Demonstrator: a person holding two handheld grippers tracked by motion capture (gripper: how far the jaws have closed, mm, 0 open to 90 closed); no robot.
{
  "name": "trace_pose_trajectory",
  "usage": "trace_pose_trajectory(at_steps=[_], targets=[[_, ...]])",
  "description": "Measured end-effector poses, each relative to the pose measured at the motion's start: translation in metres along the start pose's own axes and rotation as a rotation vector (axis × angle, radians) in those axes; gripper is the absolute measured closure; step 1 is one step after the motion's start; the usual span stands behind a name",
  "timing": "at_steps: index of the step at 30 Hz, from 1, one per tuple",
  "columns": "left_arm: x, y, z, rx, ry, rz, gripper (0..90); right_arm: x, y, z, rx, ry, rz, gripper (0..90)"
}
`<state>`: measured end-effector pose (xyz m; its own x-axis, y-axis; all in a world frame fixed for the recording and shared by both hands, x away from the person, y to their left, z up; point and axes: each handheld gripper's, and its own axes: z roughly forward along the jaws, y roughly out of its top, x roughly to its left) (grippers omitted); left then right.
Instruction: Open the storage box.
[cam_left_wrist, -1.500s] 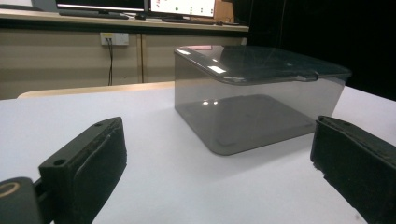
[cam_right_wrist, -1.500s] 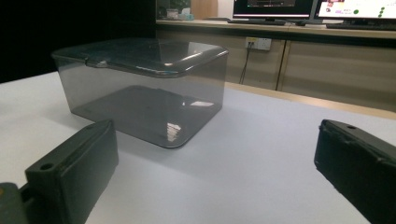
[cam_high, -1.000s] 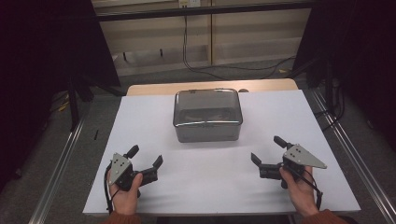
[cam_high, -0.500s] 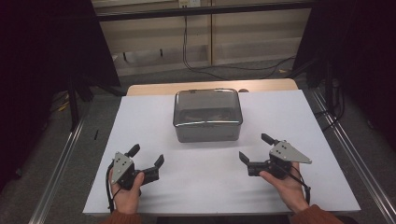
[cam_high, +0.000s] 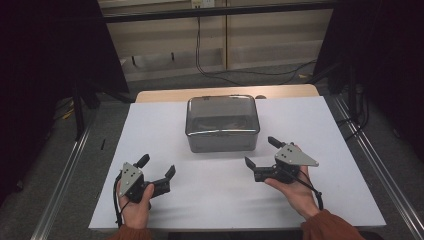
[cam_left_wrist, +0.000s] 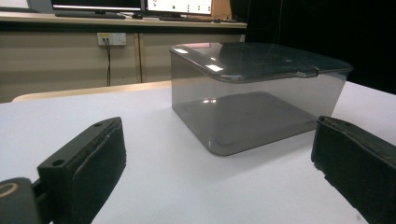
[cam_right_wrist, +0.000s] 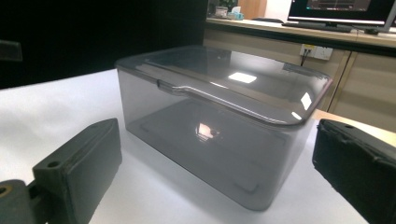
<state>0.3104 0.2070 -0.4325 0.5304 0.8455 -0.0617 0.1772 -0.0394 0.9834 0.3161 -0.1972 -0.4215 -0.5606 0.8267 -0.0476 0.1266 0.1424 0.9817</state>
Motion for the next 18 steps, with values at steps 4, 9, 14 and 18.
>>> trace_pose_trajectory(at_steps=[4,9,14,18], targets=[[-0.001,0.000,0.001,0.000,-0.004,-0.002,3.1,0.002,0.004,0.007,-0.006,-0.004,-0.031,1.6],[-0.001,0.000,0.001,0.003,0.001,-0.004,3.1,0.001,0.008,0.016,-0.007,-0.016,-0.076,2.6],[0.000,0.000,0.001,0.008,-0.002,0.001,3.1,0.002,0.009,0.025,0.000,-0.024,-0.088,3.1],[0.001,0.000,0.001,0.008,-0.001,0.002,3.1,0.002,0.010,0.030,-0.003,-0.023,-0.106,3.3]])
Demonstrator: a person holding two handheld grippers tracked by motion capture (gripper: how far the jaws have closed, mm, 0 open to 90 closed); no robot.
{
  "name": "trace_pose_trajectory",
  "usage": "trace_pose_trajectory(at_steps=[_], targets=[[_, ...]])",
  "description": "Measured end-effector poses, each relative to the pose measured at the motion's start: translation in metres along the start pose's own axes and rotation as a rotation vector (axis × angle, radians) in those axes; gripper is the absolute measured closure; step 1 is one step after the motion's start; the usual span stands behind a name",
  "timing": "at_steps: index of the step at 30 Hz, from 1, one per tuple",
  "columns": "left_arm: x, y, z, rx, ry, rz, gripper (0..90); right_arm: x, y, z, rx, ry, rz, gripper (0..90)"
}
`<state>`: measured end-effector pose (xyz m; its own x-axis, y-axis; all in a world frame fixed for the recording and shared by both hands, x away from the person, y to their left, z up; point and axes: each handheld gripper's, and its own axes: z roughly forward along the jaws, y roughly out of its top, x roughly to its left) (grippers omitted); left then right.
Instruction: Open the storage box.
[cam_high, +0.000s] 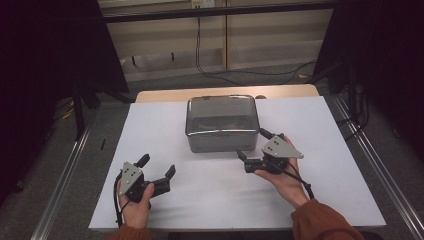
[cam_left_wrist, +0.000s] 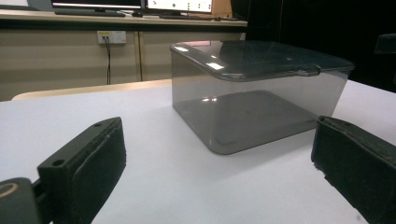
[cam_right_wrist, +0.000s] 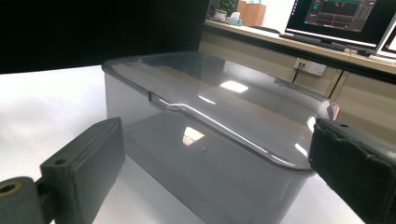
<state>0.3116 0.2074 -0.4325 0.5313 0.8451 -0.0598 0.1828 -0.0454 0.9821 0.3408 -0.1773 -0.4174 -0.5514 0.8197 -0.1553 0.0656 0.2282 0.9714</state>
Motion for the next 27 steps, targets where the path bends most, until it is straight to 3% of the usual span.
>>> trace_pose_trajectory(at_steps=[5,17,20,27], targets=[[0.000,0.000,0.000,0.003,-0.002,-0.001,3.1,0.001,0.002,0.004,0.022,0.011,-0.015,3.6],[0.001,0.000,0.000,-0.002,0.000,-0.009,3.1,0.009,0.009,0.018,0.013,-0.014,-0.178,4.6],[0.001,0.000,0.000,-0.001,0.000,-0.006,3.1,0.012,0.015,0.023,0.001,-0.031,-0.265,5.7],[0.001,0.000,0.000,-0.003,-0.001,-0.007,3.1,0.018,0.026,0.035,0.005,-0.038,-0.393,9.4]])
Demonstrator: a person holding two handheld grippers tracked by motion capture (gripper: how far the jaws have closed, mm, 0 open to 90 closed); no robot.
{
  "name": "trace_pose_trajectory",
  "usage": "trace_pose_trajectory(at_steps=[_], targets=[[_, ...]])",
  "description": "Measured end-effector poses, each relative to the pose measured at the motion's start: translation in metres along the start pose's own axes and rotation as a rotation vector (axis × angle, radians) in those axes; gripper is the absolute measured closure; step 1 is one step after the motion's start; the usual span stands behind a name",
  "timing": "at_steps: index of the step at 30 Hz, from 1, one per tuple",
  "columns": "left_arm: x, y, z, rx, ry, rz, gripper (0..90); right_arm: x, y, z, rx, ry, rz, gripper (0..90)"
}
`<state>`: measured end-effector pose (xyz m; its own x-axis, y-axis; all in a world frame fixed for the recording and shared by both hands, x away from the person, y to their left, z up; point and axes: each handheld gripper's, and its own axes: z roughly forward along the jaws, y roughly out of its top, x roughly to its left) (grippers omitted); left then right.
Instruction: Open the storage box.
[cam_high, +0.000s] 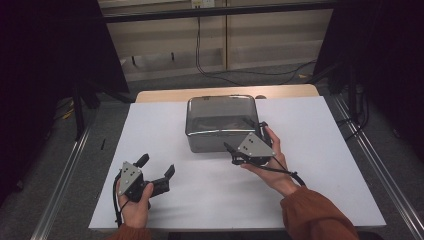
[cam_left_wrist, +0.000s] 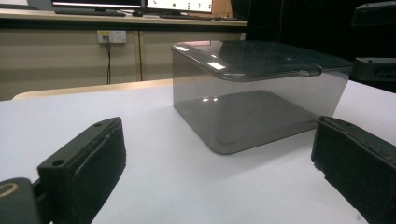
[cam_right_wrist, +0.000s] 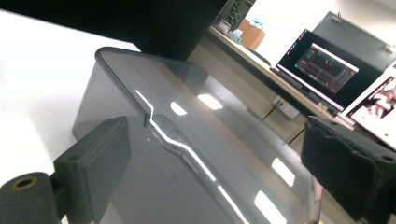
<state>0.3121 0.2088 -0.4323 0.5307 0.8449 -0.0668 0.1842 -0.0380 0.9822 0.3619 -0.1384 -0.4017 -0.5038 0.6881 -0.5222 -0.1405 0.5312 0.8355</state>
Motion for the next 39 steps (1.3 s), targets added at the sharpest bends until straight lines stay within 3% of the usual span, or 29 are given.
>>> trace_pose_trajectory(at_steps=[2,3,4,5,8,13,22,23,25,28,34,39], targets=[[0.000,0.000,0.000,0.003,0.000,0.003,3.1,0.000,0.001,0.002,0.001,-0.005,-0.023,10.1],[0.000,0.000,0.000,0.000,0.002,0.001,3.1,0.001,0.003,0.005,0.004,-0.009,-0.063,11.7],[0.000,0.000,0.000,0.000,0.002,0.001,3.1,0.001,0.003,0.005,0.004,-0.009,-0.063,11.7],[0.000,0.000,0.000,-0.002,0.001,0.000,3.1,0.003,0.004,0.007,0.007,-0.005,-0.100,13.4],[0.001,0.000,0.000,-0.002,0.001,0.000,3.1,0.005,0.005,0.009,0.013,-0.005,-0.131,14.4],[0.001,0.000,0.000,0.004,0.000,0.007,3.1,0.015,0.006,0.013,0.032,-0.002,-0.291,21.2],[-0.001,0.000,0.001,0.004,-0.007,0.008,3.1,0.022,0.003,0.018,0.061,-0.003,-0.422,33.2],[0.000,0.000,0.001,0.003,-0.005,0.008,3.1,0.023,0.002,0.019,0.066,-0.015,-0.478,34.9],[0.000,0.000,0.001,0.003,-0.005,0.008,3.1,0.025,0.002,0.019,0.070,-0.022,-0.526,38.0],[-0.001,0.000,0.001,0.004,-0.007,0.008,3.1,0.027,0.002,0.019,0.077,-0.026,-0.545,40.8],[-0.001,0.000,0.000,0.009,-0.007,0.015,3.1,0.031,-0.002,0.021,0.098,-0.031,-0.631,48.3],[-0.001,0.000,0.002,0.005,-0.005,0.006,3.1,0.033,-0.004,0.024,0.111,-0.022,-0.656,54.4]])
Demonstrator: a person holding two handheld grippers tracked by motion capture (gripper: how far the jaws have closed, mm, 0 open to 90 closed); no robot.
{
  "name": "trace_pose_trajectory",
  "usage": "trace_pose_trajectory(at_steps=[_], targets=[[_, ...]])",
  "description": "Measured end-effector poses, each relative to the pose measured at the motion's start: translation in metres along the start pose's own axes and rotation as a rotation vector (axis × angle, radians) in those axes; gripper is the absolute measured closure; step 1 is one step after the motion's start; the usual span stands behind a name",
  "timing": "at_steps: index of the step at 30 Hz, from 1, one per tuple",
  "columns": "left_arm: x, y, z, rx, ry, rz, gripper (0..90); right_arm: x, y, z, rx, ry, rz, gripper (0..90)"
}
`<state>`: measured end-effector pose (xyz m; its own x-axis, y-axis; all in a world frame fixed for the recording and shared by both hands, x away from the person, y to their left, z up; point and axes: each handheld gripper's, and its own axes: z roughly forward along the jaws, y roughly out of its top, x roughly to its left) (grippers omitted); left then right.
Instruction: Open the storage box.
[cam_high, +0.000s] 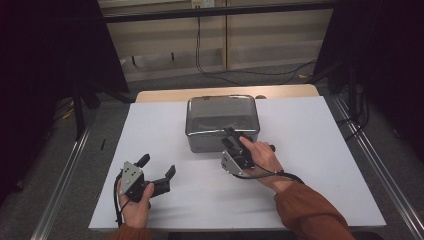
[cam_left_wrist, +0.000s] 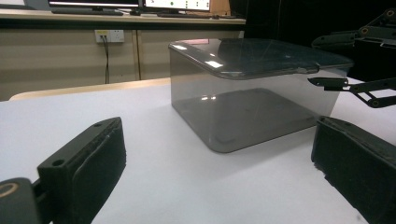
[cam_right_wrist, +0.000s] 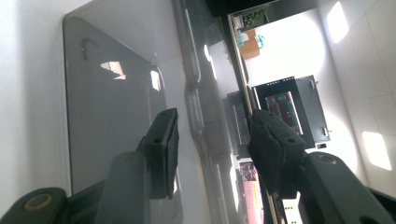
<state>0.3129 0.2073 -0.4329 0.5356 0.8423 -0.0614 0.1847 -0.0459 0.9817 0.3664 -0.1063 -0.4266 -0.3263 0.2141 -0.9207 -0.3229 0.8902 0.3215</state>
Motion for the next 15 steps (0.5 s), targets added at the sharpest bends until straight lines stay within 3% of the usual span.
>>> trace_pose_trajectory(at_steps=[7,15], targets=[[-0.0002,0.0003,0.0001,0.002,0.001,0.005,3.1,0.0068,0.0024,0.0001,0.006,-0.001,-0.069,63.0],[0.0001,0.0009,0.0019,0.004,0.001,0.006,2.6,0.0080,0.0044,-0.0009,0.007,-0.010,-0.079,72.0]])
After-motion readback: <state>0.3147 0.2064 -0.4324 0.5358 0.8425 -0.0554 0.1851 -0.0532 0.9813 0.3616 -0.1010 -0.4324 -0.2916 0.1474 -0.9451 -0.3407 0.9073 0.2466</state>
